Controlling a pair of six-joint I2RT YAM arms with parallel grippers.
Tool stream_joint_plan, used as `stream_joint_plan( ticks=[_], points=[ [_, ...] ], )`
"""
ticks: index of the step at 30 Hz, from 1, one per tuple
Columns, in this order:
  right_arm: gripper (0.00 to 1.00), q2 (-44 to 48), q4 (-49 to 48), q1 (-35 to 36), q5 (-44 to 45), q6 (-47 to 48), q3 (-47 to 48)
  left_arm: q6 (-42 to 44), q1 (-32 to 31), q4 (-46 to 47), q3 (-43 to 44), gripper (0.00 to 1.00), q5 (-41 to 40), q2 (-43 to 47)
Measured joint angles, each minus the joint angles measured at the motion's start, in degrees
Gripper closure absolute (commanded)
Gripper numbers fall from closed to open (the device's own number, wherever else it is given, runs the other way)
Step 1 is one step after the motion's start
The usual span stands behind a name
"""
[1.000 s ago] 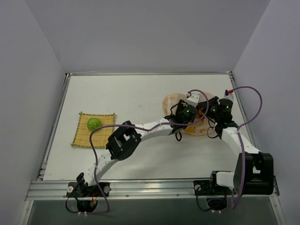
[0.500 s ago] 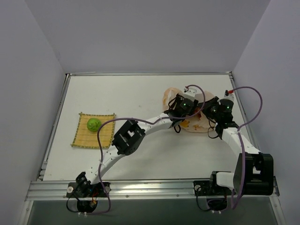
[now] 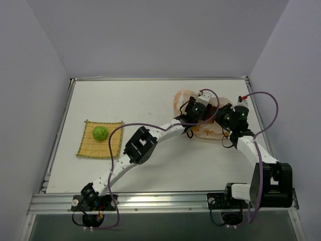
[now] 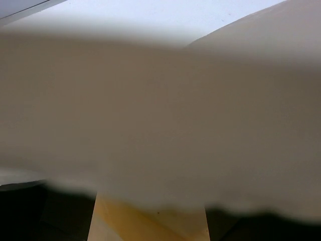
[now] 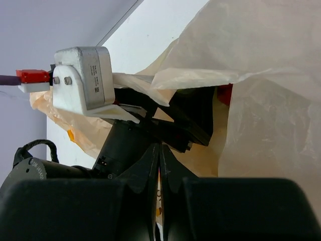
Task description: Take the fake fruits out of the plastic bag
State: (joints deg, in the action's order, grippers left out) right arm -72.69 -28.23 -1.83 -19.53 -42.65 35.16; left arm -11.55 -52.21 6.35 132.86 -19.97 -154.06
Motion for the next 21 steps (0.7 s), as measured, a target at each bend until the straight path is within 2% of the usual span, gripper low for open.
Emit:
stream_joint_plan(
  ticks=[5,13,21],
  points=[
    [1.00,-0.8,-0.3,0.0,-0.1,0.3,0.0,0.3,-0.2,4.8,-11.1,0.84,1.0,6.0],
    [1.00,-1.9,-1.3,0.0,0.3,0.3,0.0,0.2,-2.9,12.5,-34.5,0.85,1.2,21.5],
    [1.00,-2.9,-2.4,0.0,1.7,0.0,0.0,-2.0,-5.9,16.7,-47.5,0.85,5.7,35.3]
  ],
)
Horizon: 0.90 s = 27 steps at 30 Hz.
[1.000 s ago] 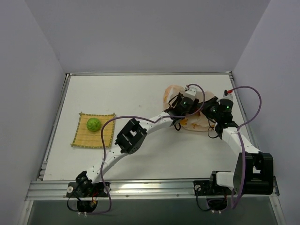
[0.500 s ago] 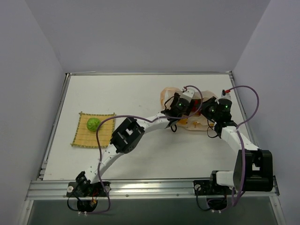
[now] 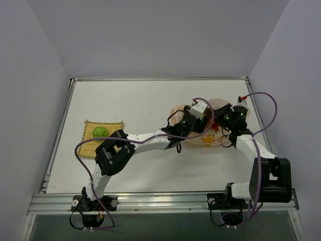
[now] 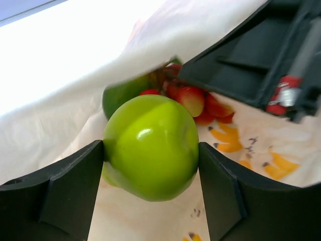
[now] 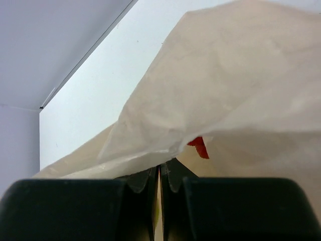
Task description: Take the fake fruits out of the plastic bag
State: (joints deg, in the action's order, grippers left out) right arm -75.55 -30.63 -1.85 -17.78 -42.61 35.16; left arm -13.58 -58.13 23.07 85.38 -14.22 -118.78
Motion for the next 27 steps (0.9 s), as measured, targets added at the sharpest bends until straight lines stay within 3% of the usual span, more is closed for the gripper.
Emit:
stream_joint_plan(
  ticks=[6,9,10,12,13,18,20,23,27],
  points=[
    [1.00,0.4,0.0,0.4,1.3,-0.5,0.0,-2.1,0.5,0.7,-1.7,0.89,4.2,3.3],
    [0.77,3.0,2.0,1.5,3.5,0.0,0.0,-2.9,0.7,0.3,-2.3,0.91,5.4,3.4],
    [0.59,4.3,2.9,2.3,4.2,0.3,0.0,-3.1,0.8,0.3,-2.6,0.92,5.7,3.4],
    [0.42,7.8,4.8,3.8,5.5,1.1,0.0,-3.5,1.0,0.2,-3.2,0.92,6.4,3.4],
    [0.29,9.9,5.6,4.6,6.2,1.6,0.0,-3.6,1.1,0.0,-3.8,0.93,6.7,3.6],
    [0.16,14.5,6.2,5.2,9.0,2.0,0.0,-5.1,1.2,-0.7,-8.1,0.94,9.1,6.5],
    [0.16,13.2,6.2,5.3,9.7,1.6,0.1,-6.3,1.2,-0.8,-10.3,0.94,10.3,8.6],
    [0.28,10.1,5.9,5.3,10.4,0.4,0.2,-7.8,1.2,-0.9,-12.7,0.94,12.1,12.2],
    [0.90,5.0,4.3,5.7,11.0,-1.9,1.4,-9.2,1.2,-0.9,-16.2,0.95,14.9,17.9]
  ],
)
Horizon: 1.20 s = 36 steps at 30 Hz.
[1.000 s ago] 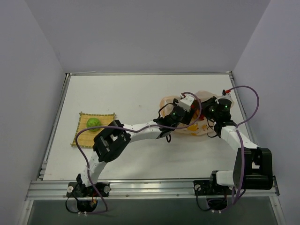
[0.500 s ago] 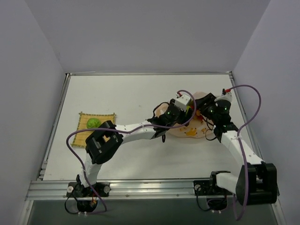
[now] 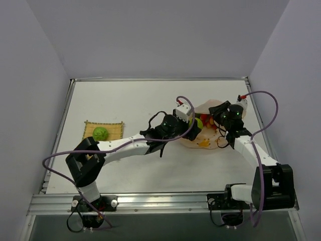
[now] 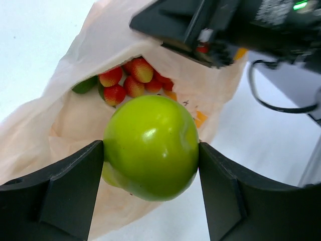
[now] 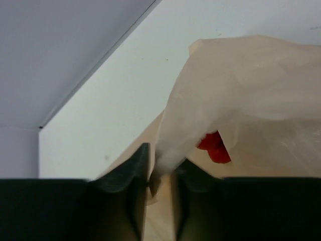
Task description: Take the fake fruits out of the plastic bag
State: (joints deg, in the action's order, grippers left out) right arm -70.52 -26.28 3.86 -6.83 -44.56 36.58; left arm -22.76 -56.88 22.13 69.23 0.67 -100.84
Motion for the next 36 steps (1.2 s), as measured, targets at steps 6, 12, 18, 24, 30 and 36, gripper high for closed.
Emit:
stream_joint_plan(
  ticks=[6,12,18,24,30,36],
  points=[
    [1.00,-2.3,-2.8,1.1,0.8,-2.7,0.6,-0.8,0.8,-0.1,-7.9,0.95,-0.5,13.4],
    [1.00,-2.3,-4.1,1.5,0.9,-3.2,0.6,-7.9,8.0,-8.2,-19.0,0.95,-14.0,32.0],
    [1.00,-2.3,-4.4,1.6,0.7,-2.9,0.6,-18.7,20.1,-24.5,-31.1,0.94,-27.9,44.0],
    [1.00,-2.3,-4.5,1.9,0.1,-2.3,0.6,-24.0,20.7,-36.9,-35.5,0.90,-35.6,45.2],
    [1.00,-2.3,-4.5,1.9,-0.1,-1.9,0.6,-25.3,24.2,-38.4,-35.6,0.73,-38.7,42.1],
    [1.00,-2.3,-4.4,1.9,-0.1,-1.8,0.6,-25.0,26.6,-37.8,-36.4,0.47,-38.5,37.3]
  ],
)
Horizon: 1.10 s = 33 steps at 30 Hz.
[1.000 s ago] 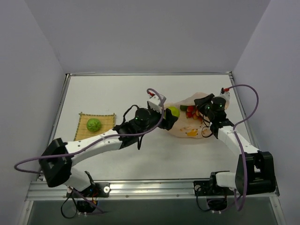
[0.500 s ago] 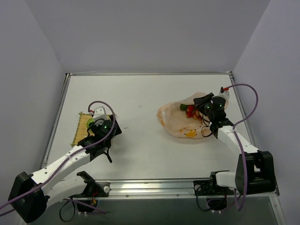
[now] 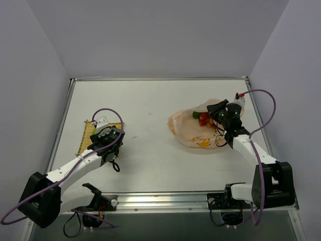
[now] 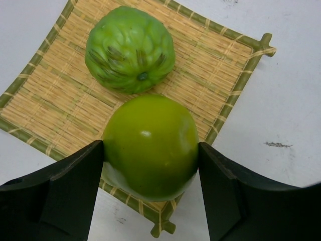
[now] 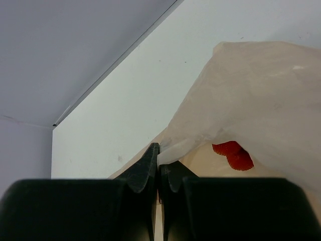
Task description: Take the fake fruits out of the plastic bag
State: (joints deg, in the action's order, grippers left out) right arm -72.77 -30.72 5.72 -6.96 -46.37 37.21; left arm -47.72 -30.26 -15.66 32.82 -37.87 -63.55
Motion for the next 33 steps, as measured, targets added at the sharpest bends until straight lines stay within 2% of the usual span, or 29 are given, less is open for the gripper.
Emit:
stream_joint_plan(
  ticks=[1,5,7,13,14,18,23,28,33],
  points=[
    [1.00,0.0,0.0,0.0,0.0,0.0,0.0,0.2,0.1,0.2,0.0,0.38,0.2,-0.5],
    [1.00,0.0,0.0,0.0,0.0,0.1,0.0,1.2,0.1,0.9,0.0,0.20,1.4,-0.1],
    [1.00,0.0,0.0,0.0,0.0,0.2,0.0,1.6,0.1,1.5,-0.1,0.16,2.3,0.9],
    [1.00,0.0,0.1,0.0,0.0,0.5,0.0,2.6,0.0,2.1,-0.9,0.13,4.9,5.5],
    [1.00,0.0,0.1,0.0,0.0,0.6,0.0,2.7,0.0,2.1,-0.9,0.25,5.0,6.1],
    [1.00,0.3,0.6,0.0,0.0,1.3,0.0,3.9,-1.6,2.2,-0.9,0.51,5.5,8.6],
    [1.00,1.6,2.6,0.0,0.5,3.0,0.0,7.2,-14.4,5.8,0.6,0.53,5.5,6.9],
    [1.00,3.7,5.2,0.0,1.7,5.1,0.0,13.3,-27.4,16.0,12.1,0.56,10.9,-7.2],
    [1.00,6.2,8.3,-0.2,3.4,7.2,-0.3,18.9,-34.9,26.3,23.7,0.56,17.7,-20.2]
  ],
)
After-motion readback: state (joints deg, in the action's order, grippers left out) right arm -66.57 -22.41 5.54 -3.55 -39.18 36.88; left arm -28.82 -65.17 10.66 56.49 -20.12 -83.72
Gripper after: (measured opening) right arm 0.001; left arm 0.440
